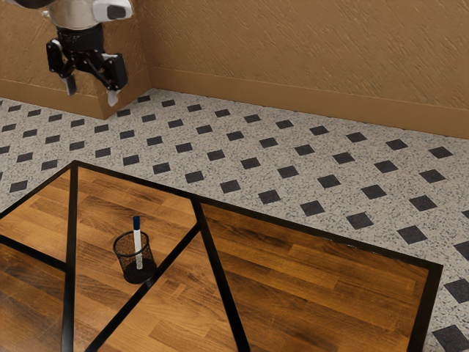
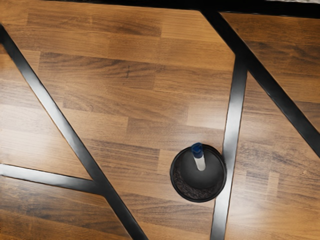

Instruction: Take the marker out of the pen holder and place it to the left of the pen holder.

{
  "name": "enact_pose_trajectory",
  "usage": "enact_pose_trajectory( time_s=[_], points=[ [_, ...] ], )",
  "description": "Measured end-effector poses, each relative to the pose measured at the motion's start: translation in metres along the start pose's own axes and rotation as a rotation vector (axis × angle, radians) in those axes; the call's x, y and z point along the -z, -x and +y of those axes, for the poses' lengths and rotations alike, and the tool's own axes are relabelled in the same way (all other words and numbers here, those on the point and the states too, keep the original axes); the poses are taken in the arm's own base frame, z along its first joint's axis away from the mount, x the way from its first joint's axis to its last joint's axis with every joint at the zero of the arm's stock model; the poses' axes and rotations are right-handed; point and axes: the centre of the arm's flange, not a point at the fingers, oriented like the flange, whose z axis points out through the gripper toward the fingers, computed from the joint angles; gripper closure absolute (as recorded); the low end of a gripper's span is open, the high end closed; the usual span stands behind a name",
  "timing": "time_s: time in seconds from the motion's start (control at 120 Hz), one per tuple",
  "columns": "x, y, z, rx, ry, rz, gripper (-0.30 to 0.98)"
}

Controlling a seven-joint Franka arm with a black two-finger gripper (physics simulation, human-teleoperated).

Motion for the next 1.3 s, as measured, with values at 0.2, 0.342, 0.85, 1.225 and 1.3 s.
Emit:
enact_pose_trajectory(
  time_s=[0.2, 0.342, 0.85, 1.225, 1.3],
  points=[
    [-0.056, -0.034, 0.012, 0.032, 0.002, -0.061, 0.00],
    [-0.164, -0.044, 0.052, -0.026, 0.014, -0.152, 0.00],
    [-0.272, 0.009, 0.020, 0.098, 0.143, -0.046, 0.00],
    [-0.317, 0.011, 0.027, 0.097, 0.140, -0.039, 0.00],
    [-0.327, 0.004, 0.025, 0.097, 0.139, -0.032, 0.00]
  ],
)
